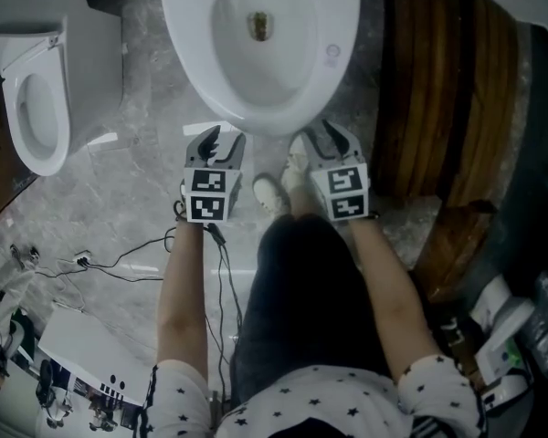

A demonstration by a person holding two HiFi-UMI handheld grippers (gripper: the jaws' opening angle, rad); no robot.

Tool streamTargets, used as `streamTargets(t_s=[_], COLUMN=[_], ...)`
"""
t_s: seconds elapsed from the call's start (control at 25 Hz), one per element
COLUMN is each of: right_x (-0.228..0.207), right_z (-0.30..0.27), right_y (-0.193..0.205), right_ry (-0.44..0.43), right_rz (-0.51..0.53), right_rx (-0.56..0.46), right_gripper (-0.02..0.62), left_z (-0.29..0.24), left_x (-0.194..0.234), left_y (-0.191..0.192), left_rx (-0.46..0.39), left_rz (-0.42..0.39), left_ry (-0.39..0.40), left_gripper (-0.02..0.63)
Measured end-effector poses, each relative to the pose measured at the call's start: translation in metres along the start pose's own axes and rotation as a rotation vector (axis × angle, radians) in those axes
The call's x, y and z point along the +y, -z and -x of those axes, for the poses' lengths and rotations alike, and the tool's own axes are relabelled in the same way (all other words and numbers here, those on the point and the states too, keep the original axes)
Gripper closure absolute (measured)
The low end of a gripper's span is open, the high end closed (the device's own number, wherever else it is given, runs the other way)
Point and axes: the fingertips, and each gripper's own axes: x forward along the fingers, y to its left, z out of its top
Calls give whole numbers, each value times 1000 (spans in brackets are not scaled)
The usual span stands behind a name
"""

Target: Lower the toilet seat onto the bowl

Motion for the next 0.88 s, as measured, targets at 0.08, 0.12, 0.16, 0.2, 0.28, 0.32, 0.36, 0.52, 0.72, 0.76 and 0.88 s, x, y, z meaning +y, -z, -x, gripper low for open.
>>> streamTargets(t_s=[0.08,0.12,0.16,0.2,0.28,0.32,0.36,0.52,0.72,0.76,0.88], right_x=[2,5,9,12,16,17,19,24,23,24,28], right_z=[18,28,40,50,68,76,85,126,175,184,211], right_y=[-15,-24,-35,-47,-77,-94,-110,-161,-211,-218,-237], right_ry=[-2,-5,-9,-13,-18,-19,-21,-29,-23,-25,-32], right_rz=[-7,-4,-1,-1,-3,-1,3,19,10,13,25], right_rx=[-37,-55,-75,-98,-157,-188,-216,-297,-368,-378,-408], right_gripper=[419,419,419,419,419,419,419,435,472,480,505], left_z=[18,28,39,49,67,76,85,126,174,183,209], left_x=[-5,-9,-13,-16,-18,-20,-21,-31,-38,-40,-50], left_y=[-12,-18,-24,-31,-55,-69,-82,-129,-180,-188,-209], left_rx=[-33,-44,-55,-70,-116,-144,-171,-261,-341,-353,-382], left_rz=[23,32,41,51,63,66,68,99,135,136,136], left_ry=[2,4,5,7,6,5,2,-5,-21,-26,-34], left_gripper=[411,411,411,411,411,413,414,434,463,463,471])
